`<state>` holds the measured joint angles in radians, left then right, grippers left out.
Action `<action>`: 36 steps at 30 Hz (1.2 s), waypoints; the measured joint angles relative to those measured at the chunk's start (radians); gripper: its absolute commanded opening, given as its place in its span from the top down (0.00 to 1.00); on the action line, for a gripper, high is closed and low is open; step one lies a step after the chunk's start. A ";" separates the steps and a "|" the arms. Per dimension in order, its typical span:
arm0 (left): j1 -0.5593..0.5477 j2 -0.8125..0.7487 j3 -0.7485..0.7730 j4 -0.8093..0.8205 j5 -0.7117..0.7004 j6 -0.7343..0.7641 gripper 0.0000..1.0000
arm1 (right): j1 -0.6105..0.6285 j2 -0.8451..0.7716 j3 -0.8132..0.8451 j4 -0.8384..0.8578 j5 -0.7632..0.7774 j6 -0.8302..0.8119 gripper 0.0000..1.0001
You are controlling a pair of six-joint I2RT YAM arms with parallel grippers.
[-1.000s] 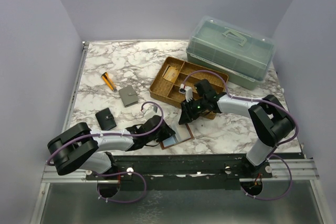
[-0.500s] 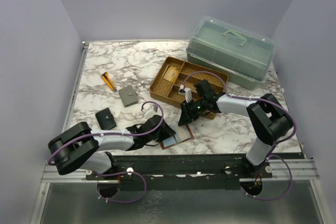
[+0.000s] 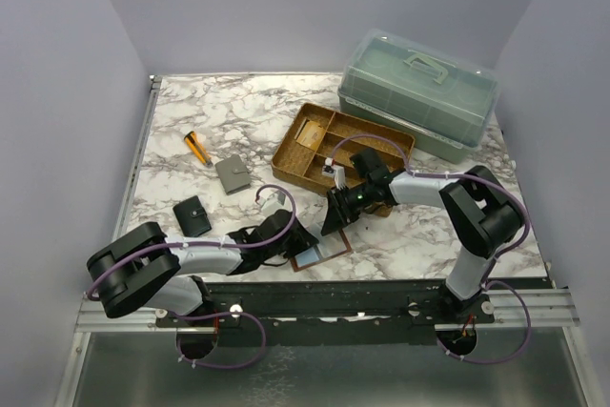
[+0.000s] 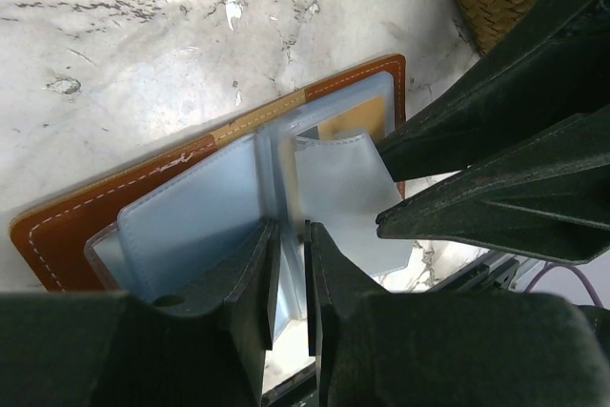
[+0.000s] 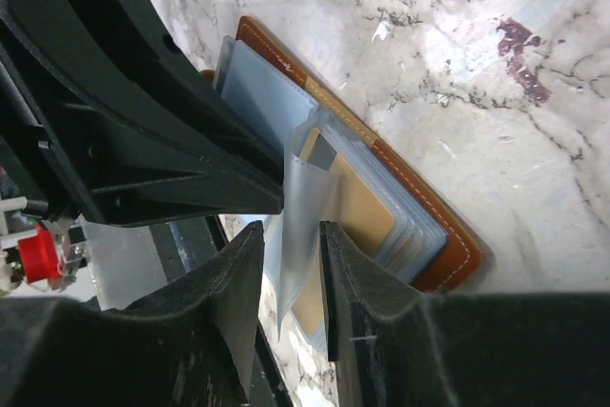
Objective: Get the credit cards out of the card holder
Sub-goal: Pick up the card holder from the center of the board.
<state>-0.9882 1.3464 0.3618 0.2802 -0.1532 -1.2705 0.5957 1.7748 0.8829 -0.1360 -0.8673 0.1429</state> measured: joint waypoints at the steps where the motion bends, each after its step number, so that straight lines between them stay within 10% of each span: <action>1: 0.000 -0.003 -0.005 0.007 0.001 0.000 0.76 | 0.000 0.002 0.000 0.000 -0.009 0.004 0.64; 17: 0.027 -0.101 -0.080 0.017 0.023 0.012 0.73 | 0.000 0.016 0.000 0.011 -0.154 0.044 0.57; 27: 0.047 -0.235 -0.113 -0.031 0.033 0.016 0.67 | 0.009 0.033 0.001 0.012 -0.151 0.052 0.76; 36: 0.076 -0.494 -0.127 -0.165 0.031 0.048 0.53 | 0.042 0.034 0.020 0.020 -0.173 0.059 0.57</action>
<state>-0.9127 0.8520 0.2352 0.1150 -0.1223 -1.2221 0.6376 1.8084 0.9028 -0.1158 -1.0401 0.2020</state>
